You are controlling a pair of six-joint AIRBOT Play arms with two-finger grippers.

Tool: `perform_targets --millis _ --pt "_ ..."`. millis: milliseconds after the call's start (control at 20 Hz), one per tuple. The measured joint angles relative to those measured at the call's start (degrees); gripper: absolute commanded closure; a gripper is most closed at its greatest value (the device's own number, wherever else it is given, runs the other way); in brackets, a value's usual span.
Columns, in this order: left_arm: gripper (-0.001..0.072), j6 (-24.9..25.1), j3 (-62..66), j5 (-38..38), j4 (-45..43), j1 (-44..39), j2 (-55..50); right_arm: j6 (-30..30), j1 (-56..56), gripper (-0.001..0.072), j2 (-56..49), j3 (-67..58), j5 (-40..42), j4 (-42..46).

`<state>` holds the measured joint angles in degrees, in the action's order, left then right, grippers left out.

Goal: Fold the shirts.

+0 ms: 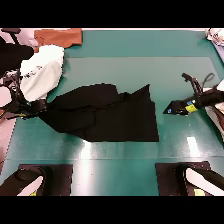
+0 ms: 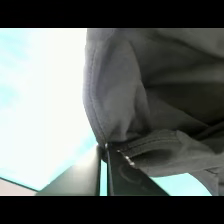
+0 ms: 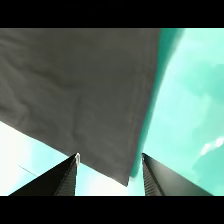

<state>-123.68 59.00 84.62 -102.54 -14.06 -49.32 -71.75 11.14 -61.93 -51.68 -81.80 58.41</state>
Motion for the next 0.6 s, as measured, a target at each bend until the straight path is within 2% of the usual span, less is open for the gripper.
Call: perform_targets --millis 150,300,450,600 --pt "0.0679 0.5 -0.2 -1.0 -0.7 0.0 0.2 2.0 3.1 0.025 3.6 7.2 3.1 -2.8" --pt "0.0679 0.8 -0.2 -1.5 -1.0 0.0 0.3 6.4 4.3 0.025 4.7 13.6 8.6 -8.4" --pt "0.0679 1.0 -0.3 -2.5 -1.0 0.0 0.3 11.3 4.7 0.025 2.3 17.0 14.4 -14.5" --pt "0.0679 1.2 -0.3 -3.1 -1.1 0.0 0.3 15.6 4.8 0.025 -2.7 17.4 16.0 -19.9"
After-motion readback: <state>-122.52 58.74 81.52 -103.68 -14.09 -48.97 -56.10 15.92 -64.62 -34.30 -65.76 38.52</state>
